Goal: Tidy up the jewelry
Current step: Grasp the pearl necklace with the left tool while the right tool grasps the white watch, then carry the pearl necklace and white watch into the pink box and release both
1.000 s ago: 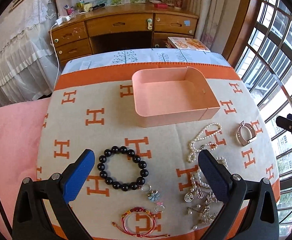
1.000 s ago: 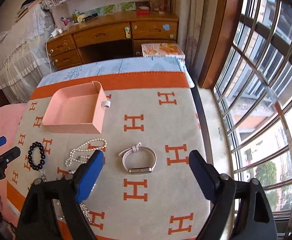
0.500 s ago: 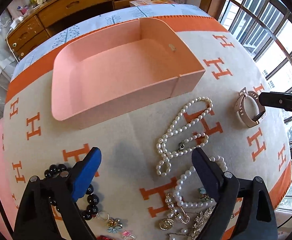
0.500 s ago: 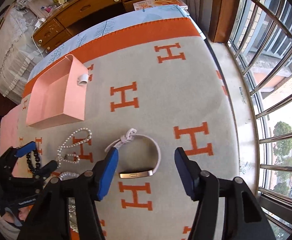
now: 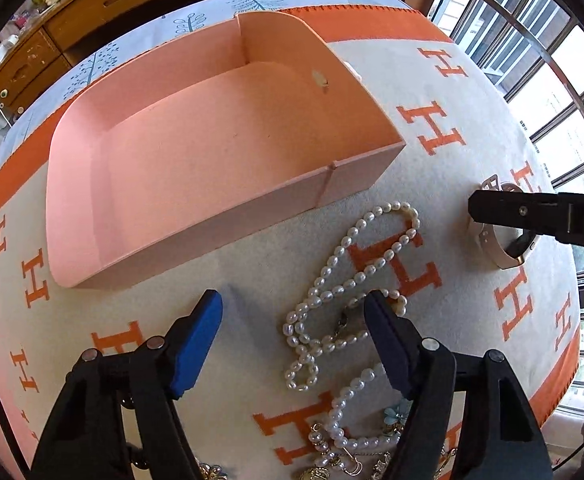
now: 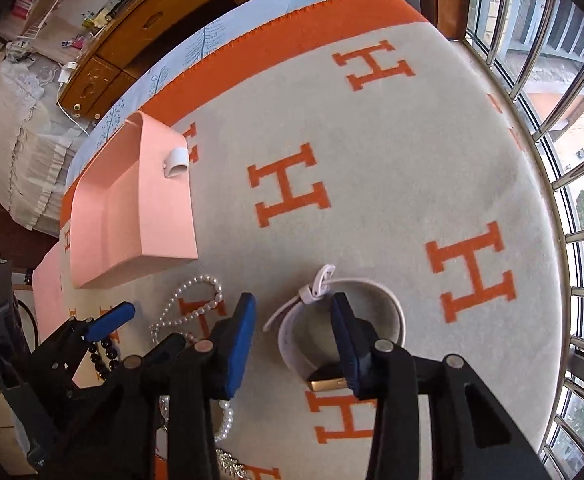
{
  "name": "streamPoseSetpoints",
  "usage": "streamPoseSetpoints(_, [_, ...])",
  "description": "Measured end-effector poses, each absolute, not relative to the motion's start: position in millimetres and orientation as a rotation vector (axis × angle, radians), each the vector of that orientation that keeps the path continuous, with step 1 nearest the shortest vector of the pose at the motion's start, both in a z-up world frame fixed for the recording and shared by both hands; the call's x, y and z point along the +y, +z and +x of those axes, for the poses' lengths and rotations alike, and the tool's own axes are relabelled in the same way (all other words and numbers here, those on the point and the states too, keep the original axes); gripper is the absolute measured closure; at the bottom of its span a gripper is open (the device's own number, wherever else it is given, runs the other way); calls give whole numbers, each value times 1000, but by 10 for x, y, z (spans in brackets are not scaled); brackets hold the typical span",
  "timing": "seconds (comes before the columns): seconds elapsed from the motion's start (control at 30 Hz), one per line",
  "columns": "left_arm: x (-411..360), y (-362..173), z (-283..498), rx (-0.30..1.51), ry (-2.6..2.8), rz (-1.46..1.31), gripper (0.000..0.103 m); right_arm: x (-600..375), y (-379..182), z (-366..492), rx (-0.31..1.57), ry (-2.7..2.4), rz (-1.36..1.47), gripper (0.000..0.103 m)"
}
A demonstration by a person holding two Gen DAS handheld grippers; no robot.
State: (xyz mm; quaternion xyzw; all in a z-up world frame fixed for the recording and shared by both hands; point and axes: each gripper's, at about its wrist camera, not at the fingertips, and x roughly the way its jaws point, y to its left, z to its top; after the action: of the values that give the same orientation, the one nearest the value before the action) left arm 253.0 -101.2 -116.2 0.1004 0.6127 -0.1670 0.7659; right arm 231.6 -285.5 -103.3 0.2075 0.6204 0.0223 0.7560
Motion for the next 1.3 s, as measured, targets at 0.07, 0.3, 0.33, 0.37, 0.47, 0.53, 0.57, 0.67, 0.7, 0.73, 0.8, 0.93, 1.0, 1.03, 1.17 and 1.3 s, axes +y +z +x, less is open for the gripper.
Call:
streamPoseSetpoints(0.07, [-1045,-1168,2558,1338,-366,229,31,-2800,-1020,2331,1336,21,396,69])
streamPoseSetpoints(0.3, [-1201,-1119,2590,1361,-398,222,96,-2686,-1011,2342,1302,-3,281,85])
streamPoseSetpoints(0.33, [-1194,-1117,2597,1368,-398,197,96,-2704,-1014,2334,1298,-2,284,86])
streamPoseSetpoints(0.37, [-1192,-1112,2601,1368,-395,187,96,-2723,-1018,2325,1296,2,287,87])
streamPoseSetpoints(0.47, [-1142,-1092,2607,1373,-378,126,98,-2762,-1025,2291,1299,21,312,92])
streamPoseSetpoints(0.53, [-1098,-1031,2600,1366,-367,84,100,-2767,-1008,2255,1297,31,322,93])
streamPoseSetpoints(0.57, [-1077,-988,2585,1355,-361,76,100,-2764,-982,2220,1291,32,320,93])
streamPoseSetpoints(0.67, [-966,-820,2516,1301,-355,61,100,-2720,-823,2138,1250,50,303,93])
streamPoseSetpoints(0.7, [-944,-747,2496,1284,-354,56,100,-2696,-752,2117,1234,57,298,94])
streamPoseSetpoints(0.73, [-932,-658,2477,1267,-355,50,100,-2678,-678,2090,1217,67,296,94])
streamPoseSetpoints(0.8, [-917,-469,2477,1229,-355,33,100,-2630,-529,2045,1187,93,299,94])
streamPoseSetpoints(0.93, [-683,-35,2477,1131,-346,-2,100,-2490,-205,2014,1109,130,283,94])
streamPoseSetpoints(1.0, [-587,209,2490,1083,-337,-22,100,-2414,-58,2020,1076,156,287,94])
streamPoseSetpoints(1.03, [-534,323,2496,1058,-331,-31,100,-2384,9,2020,1060,171,293,94])
streamPoseSetpoints(1.17, [-363,748,2560,966,-305,-63,100,-2208,241,2076,1001,214,298,94])
streamPoseSetpoints(1.3, [-229,1084,2610,899,-291,-93,100,-2057,345,2198,974,254,304,94])
